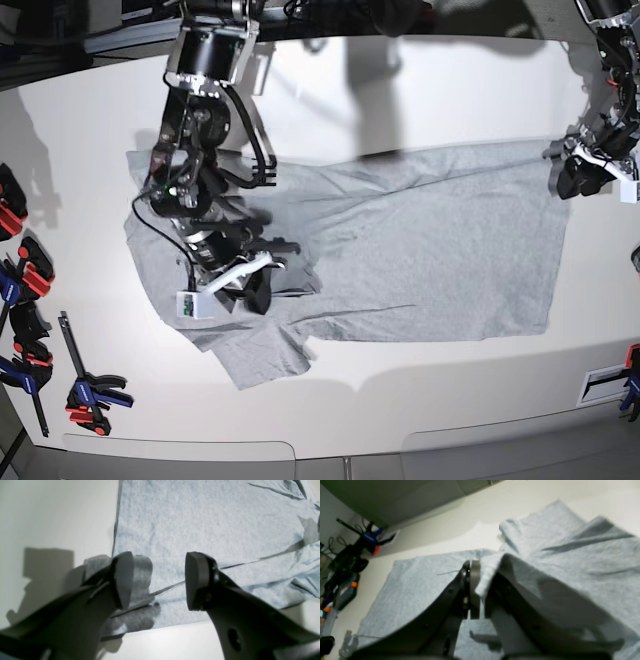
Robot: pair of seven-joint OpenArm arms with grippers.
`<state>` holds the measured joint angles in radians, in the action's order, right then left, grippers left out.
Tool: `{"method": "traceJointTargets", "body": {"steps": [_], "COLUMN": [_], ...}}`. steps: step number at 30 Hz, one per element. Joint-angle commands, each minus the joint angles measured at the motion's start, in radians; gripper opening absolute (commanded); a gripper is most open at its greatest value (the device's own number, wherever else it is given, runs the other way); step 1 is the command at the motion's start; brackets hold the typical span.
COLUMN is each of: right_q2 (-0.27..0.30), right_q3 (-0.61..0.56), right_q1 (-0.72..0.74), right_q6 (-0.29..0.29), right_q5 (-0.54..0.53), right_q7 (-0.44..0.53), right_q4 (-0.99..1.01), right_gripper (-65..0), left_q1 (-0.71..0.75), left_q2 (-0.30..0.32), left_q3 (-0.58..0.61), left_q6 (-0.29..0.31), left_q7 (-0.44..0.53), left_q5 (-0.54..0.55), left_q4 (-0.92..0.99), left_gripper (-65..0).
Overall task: Fold the T-shirt properly
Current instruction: 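Fold the grasped sleeve inward over the shirt body with the right gripper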
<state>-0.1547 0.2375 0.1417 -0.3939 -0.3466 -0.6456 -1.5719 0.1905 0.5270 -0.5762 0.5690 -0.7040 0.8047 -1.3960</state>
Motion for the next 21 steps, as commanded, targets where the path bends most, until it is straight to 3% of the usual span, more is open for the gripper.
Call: {"method": "traceJointTargets", "body": {"steps": [1, 3, 6, 8, 18, 19, 21], "right_q2": [-0.002, -0.002, -0.002, -0.002, 0.013, 0.019, 0.027], "right_q3": [-0.003, -0.003, -0.003, -0.003, -0.002, -0.002, 0.001], "right_q1": [0.031, 0.048, 0.058, 0.058, 0.08, 0.08, 0.079], "right_q6": [-0.011, -0.011, -0.01, -0.01, -0.01, -0.01, -0.01], "right_q5": [-0.007, 0.014, 0.036, 0.037, 0.038, 0.037, 0.037], "right_q7": [0.029, 0.031, 0.042, 0.059, 0.045, 0.027, -0.024], "right_q4": [0.002, 0.041, 0.064, 0.064, 0.064, 0.062, 0.052], "right_gripper": [-65.0, -64.4, -42.2, -35.4, -36.7, -41.6, -60.3], "left_q1": [-0.008, -0.008, -0.008, -0.008, -0.008, -0.008, -0.008], "left_q2": [0.024, 0.024, 0.024, 0.024, 0.025, 0.025, 0.025], "left_q3": [-0.009, -0.009, -0.009, -0.009, -0.009, -0.009, -0.009], "left_q6": [0.003, 0.003, 0.003, 0.003, 0.004, 0.003, 0.004], "left_q7": [0.021, 0.016, 0.016, 0.016, 0.016, 0.016, 0.017], "left_q5": [0.014, 0.014, 0.014, 0.014, 0.015, 0.015, 0.015], "left_q4": [-0.017, -0.017, -0.017, -0.017, -0.017, -0.017, -0.017], "left_gripper": [-34.5, -34.5, -34.5, -34.5, -34.5, -34.5, -34.5]}}
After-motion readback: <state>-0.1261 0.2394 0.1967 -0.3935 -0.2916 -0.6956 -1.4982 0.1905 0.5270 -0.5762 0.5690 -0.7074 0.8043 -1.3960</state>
